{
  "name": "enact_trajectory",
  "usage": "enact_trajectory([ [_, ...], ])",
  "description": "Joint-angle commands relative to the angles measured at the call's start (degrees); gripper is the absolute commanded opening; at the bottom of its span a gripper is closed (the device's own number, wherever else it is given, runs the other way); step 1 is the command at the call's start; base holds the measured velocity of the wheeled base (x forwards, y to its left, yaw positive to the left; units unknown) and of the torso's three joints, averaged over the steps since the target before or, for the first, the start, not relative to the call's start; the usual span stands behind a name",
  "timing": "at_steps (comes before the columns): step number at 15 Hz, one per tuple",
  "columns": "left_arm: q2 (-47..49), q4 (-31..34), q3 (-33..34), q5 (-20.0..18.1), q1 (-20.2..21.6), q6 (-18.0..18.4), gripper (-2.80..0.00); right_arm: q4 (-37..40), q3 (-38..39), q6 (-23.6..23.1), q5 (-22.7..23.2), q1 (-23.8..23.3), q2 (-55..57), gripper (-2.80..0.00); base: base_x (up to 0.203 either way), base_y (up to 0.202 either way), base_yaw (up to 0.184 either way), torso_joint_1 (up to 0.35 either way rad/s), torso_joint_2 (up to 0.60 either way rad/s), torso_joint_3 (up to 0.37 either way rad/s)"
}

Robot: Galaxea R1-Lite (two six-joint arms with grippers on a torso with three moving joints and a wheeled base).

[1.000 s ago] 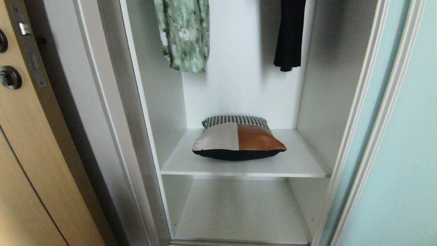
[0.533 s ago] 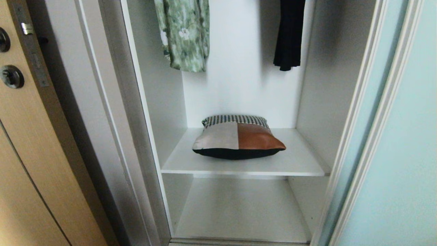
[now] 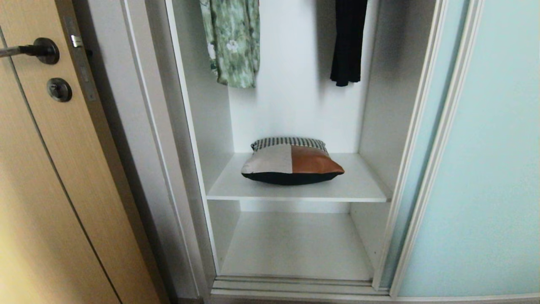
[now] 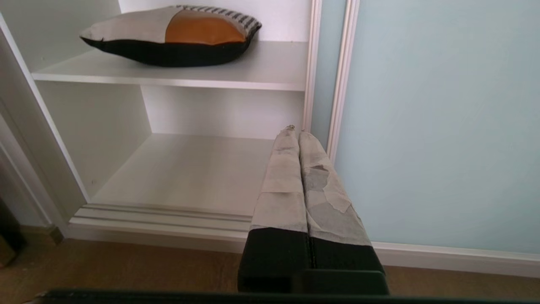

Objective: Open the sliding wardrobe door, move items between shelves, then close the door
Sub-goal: Place the pillow on the higher shelf

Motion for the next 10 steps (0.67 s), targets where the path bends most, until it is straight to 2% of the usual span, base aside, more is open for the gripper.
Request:
enact_trajectory([
  [1,0.1,-0.1,0.0,0.0,0.0,0.0,-2.80,-0.1,0.1,0.3,0.0,0.0,-0.1,-2.80,0.000,0.000,0.000,0.000,0.00,0.000],
  [7,0.1,-0.1,0.0,0.0,0.0,0.0,-2.80,0.5,-1.0,-0.6,-0.1,0.0,-0.1,-2.80,0.000,0.000,0.000,0.000,0.00,0.000],
  [8,0.1,-0.1,0.0,0.0,0.0,0.0,-2.80,1.2,-3.2,-0.6,-0.1,0.0,0.6,-2.80,0.000,0.000,0.000,0.000,0.00,0.000],
  [10,0.1,-0.1,0.0,0.0,0.0,0.0,-2.80,5.1,-12.5,-0.2,-0.3,0.0,4.6,-2.80,0.000,0.000,0.000,0.000,0.00,0.000],
])
